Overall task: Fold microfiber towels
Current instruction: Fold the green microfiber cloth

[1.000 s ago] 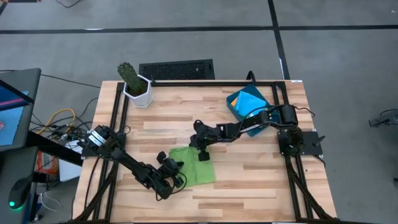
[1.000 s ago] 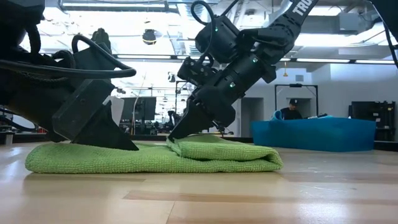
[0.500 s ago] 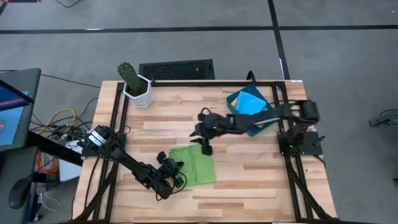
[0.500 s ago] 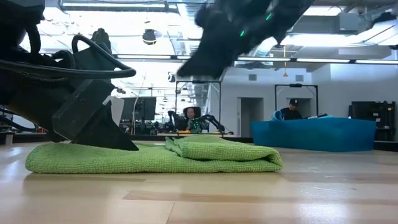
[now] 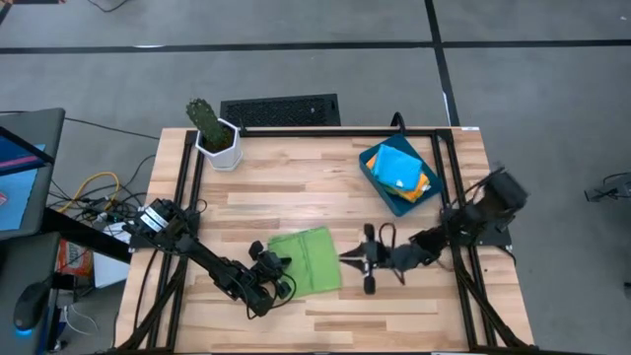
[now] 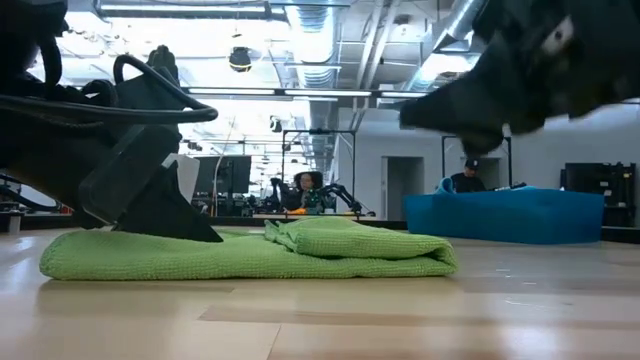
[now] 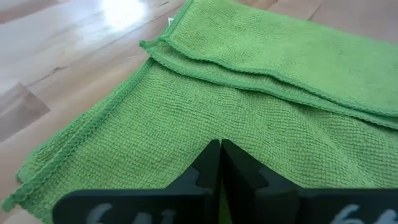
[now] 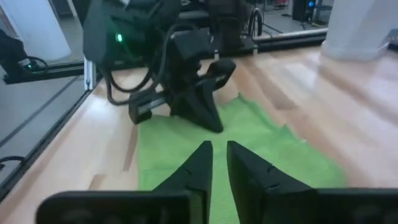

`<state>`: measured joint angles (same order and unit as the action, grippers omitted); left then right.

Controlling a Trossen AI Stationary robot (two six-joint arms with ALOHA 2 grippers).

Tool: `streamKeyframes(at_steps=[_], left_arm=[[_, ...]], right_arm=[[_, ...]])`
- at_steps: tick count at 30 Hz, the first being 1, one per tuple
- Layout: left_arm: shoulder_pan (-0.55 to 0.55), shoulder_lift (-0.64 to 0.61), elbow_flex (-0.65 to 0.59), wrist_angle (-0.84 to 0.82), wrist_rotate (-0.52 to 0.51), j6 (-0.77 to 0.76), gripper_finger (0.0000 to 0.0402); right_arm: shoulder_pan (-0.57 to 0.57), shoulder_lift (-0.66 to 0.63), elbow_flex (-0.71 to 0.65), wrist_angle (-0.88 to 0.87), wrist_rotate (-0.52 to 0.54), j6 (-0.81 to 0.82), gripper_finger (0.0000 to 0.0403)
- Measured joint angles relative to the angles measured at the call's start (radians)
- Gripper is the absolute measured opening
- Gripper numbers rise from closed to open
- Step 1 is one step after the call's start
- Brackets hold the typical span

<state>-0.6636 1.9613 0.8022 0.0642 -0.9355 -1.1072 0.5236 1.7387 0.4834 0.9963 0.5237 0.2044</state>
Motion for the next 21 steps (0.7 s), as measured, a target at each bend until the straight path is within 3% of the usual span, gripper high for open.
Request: streamKeyframes(at_steps=[5,11,21], left_arm=[[0.0,0.0,0.0,0.018,0.007,-0.001,0.0006],[0.0,0.0,0.0,0.022,0.011,-0.001,0.0006],[0.0,0.0,0.0,0.025,0.012,-0.005,0.0006]], right_arm=[[-0.014,0.211,0.109,0.065,-0.013,0.004,0.0057],[-0.043,0.377,0.215,0.11,-0.086,-0.002,0.0047],[-0.077,0.516,0.333,0.135,-0.187,-0.002,0.0026]])
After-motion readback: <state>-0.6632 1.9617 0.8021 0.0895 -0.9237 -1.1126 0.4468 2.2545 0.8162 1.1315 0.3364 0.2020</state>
